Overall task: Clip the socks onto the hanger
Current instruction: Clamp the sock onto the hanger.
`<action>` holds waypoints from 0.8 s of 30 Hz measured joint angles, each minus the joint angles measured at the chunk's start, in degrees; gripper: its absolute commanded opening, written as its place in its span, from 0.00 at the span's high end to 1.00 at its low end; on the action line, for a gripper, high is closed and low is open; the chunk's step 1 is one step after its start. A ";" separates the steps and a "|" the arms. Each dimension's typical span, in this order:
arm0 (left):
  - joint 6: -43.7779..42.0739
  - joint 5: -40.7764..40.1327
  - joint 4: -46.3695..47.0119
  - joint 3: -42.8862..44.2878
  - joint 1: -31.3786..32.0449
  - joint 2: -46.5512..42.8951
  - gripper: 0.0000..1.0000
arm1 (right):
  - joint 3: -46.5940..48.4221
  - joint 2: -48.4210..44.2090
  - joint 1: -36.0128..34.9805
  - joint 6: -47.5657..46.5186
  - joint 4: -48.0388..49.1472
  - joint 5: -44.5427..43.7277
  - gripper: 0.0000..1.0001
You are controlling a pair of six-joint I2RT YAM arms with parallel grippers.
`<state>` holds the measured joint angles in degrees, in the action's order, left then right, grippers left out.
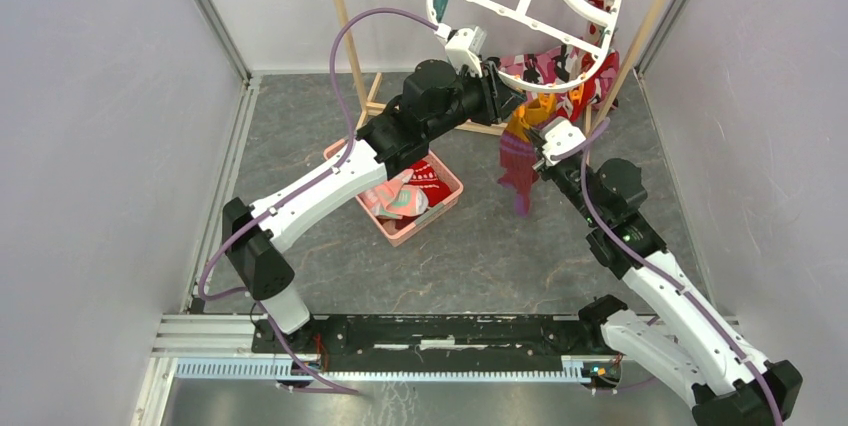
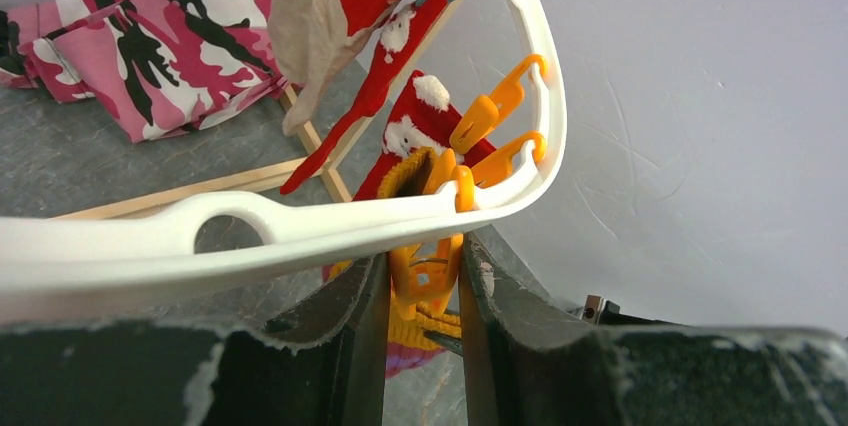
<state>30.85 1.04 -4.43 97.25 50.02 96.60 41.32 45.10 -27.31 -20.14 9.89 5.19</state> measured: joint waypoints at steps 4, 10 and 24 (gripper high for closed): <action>1.03 -0.59 -0.31 0.11 0.00 0.00 0.73 | 0.24 1.40 -0.04 0.70 0.87 -0.55 1.00; 2.29 -1.62 -1.14 0.13 0.00 0.00 0.73 | 0.24 2.14 -0.83 0.70 1.57 -2.08 1.00; 4.13 -4.07 -1.53 0.13 0.13 0.00 0.74 | 0.90 2.64 -2.36 -0.72 3.85 -2.93 1.00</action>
<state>34.98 -3.03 -5.96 97.38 50.15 96.60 42.22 47.75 -29.67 -20.86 13.74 2.26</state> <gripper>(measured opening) 0.348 0.014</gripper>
